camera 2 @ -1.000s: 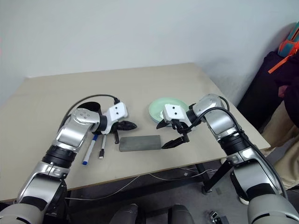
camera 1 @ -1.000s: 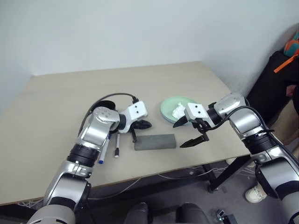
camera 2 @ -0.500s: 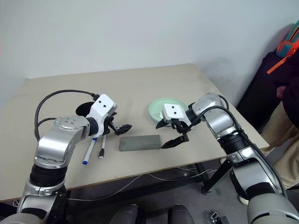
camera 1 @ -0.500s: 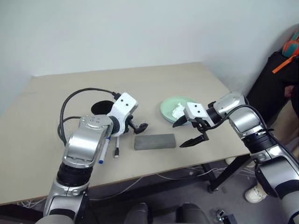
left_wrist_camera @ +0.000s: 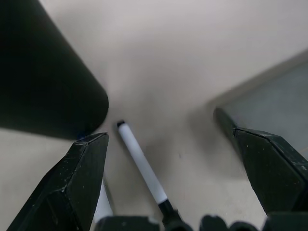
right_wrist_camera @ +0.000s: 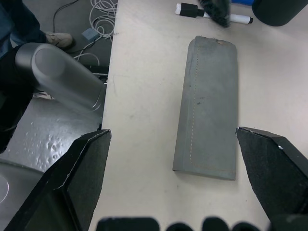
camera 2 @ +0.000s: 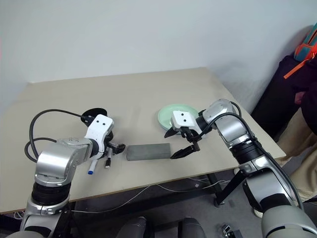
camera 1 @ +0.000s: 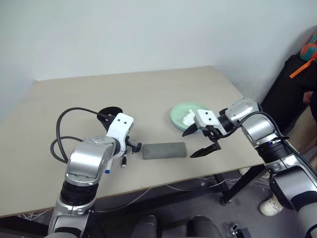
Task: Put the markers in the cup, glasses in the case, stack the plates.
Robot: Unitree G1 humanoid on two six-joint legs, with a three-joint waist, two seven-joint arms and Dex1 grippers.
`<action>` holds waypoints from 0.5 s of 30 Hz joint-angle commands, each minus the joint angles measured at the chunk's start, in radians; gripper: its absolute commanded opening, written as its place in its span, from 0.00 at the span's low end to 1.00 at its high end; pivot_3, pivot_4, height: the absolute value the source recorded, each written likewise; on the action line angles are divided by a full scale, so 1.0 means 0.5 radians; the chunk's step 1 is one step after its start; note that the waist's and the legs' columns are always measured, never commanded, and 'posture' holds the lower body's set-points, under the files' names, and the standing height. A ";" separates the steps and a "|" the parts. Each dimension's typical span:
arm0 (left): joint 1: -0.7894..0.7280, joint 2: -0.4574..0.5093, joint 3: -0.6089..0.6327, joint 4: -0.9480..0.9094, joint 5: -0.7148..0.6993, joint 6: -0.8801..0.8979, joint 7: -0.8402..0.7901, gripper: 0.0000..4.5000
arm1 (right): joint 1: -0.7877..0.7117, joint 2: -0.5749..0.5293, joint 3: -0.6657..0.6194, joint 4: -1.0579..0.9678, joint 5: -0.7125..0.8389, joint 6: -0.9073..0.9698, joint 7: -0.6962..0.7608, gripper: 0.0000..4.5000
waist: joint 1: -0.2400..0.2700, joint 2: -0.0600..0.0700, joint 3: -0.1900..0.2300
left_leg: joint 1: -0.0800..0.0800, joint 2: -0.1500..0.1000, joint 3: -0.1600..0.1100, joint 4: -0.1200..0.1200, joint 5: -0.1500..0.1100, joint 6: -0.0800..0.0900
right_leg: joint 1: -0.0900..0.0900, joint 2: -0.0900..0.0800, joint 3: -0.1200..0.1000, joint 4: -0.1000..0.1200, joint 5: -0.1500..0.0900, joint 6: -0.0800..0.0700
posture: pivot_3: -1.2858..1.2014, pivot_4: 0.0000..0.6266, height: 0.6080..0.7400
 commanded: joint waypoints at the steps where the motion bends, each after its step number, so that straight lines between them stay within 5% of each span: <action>1: 0.034 -0.014 0.044 -0.018 -0.063 0.015 0.098 1.00 | -0.040 -0.004 -0.020 -0.033 0.009 -0.013 0.016 1.00 | -0.001 0.000 0.000 | 0.000 0.000 0.000 -0.001 0.000 0.000 | 0.000 0.000 0.000 0.000 0.000 -0.001 | 0.52 0.00 1.00; 15: 0.199 -0.148 0.206 0.005 -0.280 0.015 0.426 1.00 | -0.041 -0.003 -0.018 -0.014 0.002 -0.034 0.013 1.00 | 0.003 0.000 0.000 | 0.000 -0.001 0.000 -0.005 0.000 -0.001 | -0.003 -0.004 0.001 -0.001 0.001 -0.004 | 0.52 0.00 1.00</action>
